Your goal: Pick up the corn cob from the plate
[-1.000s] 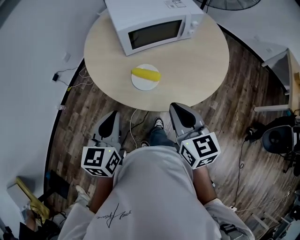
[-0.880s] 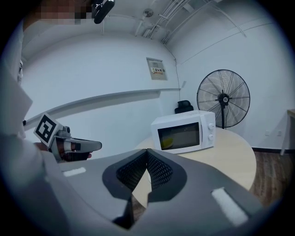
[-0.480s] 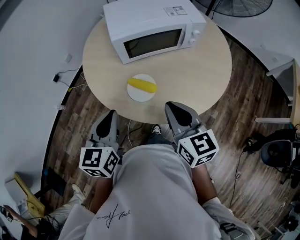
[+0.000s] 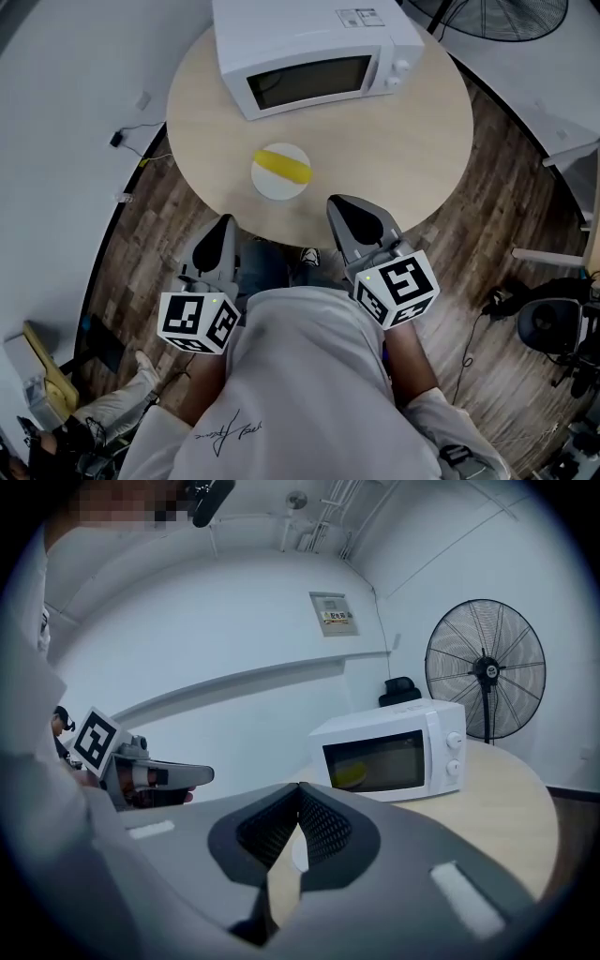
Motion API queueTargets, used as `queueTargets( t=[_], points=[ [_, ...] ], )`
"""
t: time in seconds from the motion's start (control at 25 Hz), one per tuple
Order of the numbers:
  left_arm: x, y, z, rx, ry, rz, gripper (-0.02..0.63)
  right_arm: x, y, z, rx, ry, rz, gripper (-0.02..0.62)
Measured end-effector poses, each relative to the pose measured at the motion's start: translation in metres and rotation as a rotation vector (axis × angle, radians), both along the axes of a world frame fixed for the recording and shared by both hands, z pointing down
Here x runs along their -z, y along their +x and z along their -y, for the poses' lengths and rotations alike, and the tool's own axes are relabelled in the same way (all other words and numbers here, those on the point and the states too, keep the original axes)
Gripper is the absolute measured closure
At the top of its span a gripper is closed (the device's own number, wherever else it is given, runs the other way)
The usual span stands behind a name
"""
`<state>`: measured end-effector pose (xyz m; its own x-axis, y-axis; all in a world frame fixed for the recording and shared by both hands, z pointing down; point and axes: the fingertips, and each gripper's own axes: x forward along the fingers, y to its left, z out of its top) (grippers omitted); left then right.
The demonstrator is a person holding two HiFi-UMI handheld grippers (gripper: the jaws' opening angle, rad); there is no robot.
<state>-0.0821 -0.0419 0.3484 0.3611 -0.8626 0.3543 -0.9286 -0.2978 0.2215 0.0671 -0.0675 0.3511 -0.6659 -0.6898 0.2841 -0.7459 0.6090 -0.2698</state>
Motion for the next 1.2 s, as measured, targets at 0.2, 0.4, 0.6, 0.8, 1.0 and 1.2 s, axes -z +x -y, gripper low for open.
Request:
queueTargets(
  t=[0.2,0.4,0.6,0.8,1.0,1.2],
  points=[
    [0.007,-0.004,-0.002,0.028,0.012,-0.005,0.612,-0.005,-0.004,0.001,0.027,-0.018,0.013,0.584],
    [0.007,-0.007,0.002,0.03,0.021,0.004,0.612,-0.009,-0.008,0.006,0.044,-0.023,0.005,0.583],
    [0.004,-0.016,0.003,0.033,0.028,0.011,0.612,-0.014,-0.011,0.011,0.035,-0.025,-0.007,0.566],
    [0.0,-0.026,0.008,0.049,0.033,0.01,0.612,-0.017,-0.024,0.019,0.065,-0.037,-0.007,0.561],
    [0.0,-0.032,0.012,0.053,0.025,0.006,0.612,-0.022,-0.038,0.028,0.104,-0.044,-0.029,0.554],
    [-0.006,-0.042,0.011,0.064,0.003,0.004,0.612,-0.031,-0.053,0.035,0.154,-0.054,-0.062,0.549]
  ],
)
